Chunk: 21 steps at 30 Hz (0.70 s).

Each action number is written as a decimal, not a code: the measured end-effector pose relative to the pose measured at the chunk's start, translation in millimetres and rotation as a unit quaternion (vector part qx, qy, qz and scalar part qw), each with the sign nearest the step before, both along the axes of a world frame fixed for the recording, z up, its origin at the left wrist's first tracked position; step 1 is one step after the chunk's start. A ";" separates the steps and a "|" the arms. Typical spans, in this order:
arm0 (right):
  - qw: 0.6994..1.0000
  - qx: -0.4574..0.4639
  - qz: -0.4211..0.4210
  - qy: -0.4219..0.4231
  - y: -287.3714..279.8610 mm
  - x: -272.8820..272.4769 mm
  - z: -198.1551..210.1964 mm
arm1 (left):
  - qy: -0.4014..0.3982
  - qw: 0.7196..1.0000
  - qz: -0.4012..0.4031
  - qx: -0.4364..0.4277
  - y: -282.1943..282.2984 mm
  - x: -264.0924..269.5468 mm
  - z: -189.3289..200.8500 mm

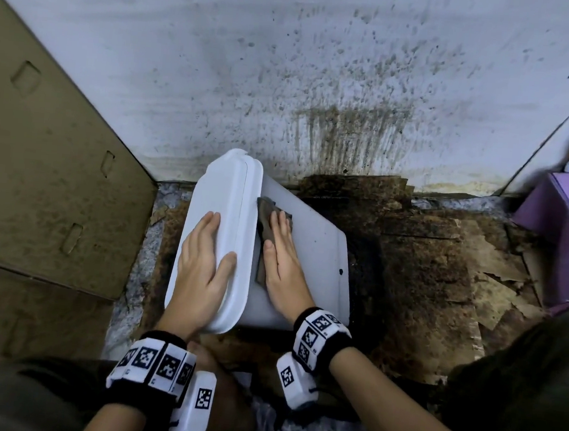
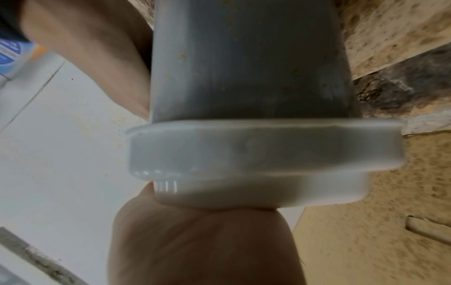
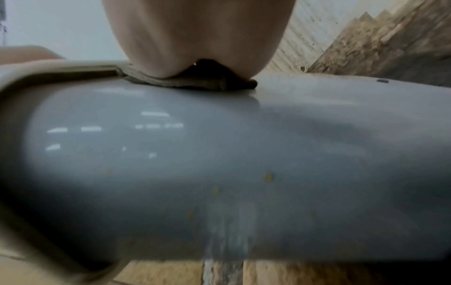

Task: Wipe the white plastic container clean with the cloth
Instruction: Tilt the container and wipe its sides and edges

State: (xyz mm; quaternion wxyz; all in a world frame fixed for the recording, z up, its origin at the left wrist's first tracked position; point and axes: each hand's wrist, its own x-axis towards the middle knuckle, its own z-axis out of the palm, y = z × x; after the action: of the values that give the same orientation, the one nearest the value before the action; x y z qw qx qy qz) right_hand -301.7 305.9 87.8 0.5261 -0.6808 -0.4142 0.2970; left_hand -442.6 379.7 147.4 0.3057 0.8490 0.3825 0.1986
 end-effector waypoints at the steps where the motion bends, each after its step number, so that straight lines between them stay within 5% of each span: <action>1: 1.000 -0.002 0.006 -0.005 4.1 4.5 -0.5 | -0.002 1.000 0.001 -0.005 1.0 -0.9 -0.6; 15: 0.994 -0.097 0.012 -0.044 -19.8 62.7 -70.5 | -0.036 0.997 0.014 -0.063 14.1 -19.6 -10.1; 21: 0.971 -0.216 -0.075 0.065 -47.1 91.6 -89.8 | -0.038 0.997 0.006 -0.060 7.7 -13.8 -4.1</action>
State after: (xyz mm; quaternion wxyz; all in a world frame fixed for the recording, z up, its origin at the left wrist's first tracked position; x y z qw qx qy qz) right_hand -210.0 258.8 -2.1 0.4128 -0.7869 -0.2530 0.3826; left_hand -456.4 387.4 143.3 0.3692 0.8188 0.3869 0.2090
